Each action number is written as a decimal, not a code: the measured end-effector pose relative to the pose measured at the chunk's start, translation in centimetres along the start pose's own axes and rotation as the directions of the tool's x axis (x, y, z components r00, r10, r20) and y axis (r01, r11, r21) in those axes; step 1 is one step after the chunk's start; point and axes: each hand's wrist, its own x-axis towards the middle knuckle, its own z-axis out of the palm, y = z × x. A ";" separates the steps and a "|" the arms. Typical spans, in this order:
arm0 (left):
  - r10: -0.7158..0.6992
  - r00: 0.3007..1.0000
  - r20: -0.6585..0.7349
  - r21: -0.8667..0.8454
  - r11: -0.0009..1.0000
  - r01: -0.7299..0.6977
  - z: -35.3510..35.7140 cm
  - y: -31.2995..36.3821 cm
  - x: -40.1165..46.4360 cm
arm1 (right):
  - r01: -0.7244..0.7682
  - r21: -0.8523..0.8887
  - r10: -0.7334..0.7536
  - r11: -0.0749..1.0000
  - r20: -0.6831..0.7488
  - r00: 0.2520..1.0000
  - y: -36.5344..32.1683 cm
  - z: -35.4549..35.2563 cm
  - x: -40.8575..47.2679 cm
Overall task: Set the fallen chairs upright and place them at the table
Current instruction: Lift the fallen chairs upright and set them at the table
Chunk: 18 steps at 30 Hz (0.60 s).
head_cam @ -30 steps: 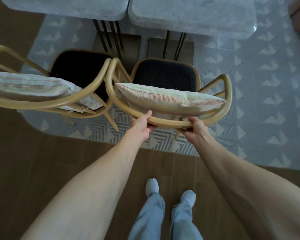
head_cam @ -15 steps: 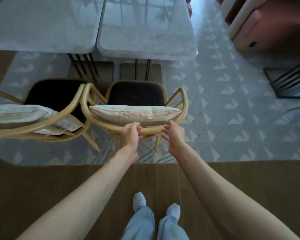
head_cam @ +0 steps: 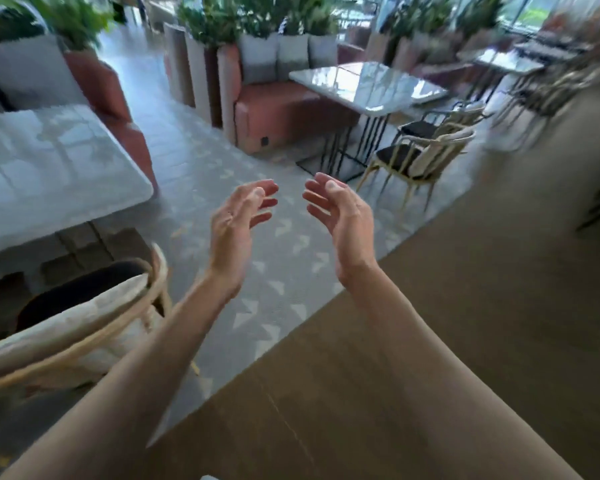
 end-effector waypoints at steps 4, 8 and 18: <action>0.030 0.981 0.190 -0.125 0.992 -0.006 13.9 1.4 -6.3 | 0.108 -0.002 -0.107 0.994 -0.176 0.979 -7.5 -14.0 -4.6; 0.051 0.934 0.355 -0.212 0.977 0.027 25.2 2.1 -12.0 | 0.202 -0.068 -0.213 0.977 -0.345 0.914 -13.2 -25.5 -9.3; 0.124 0.815 0.566 -0.300 0.952 0.063 41.1 2.1 -15.6 | 0.322 -0.160 -0.358 0.933 -0.496 0.791 -19.2 -40.6 -12.0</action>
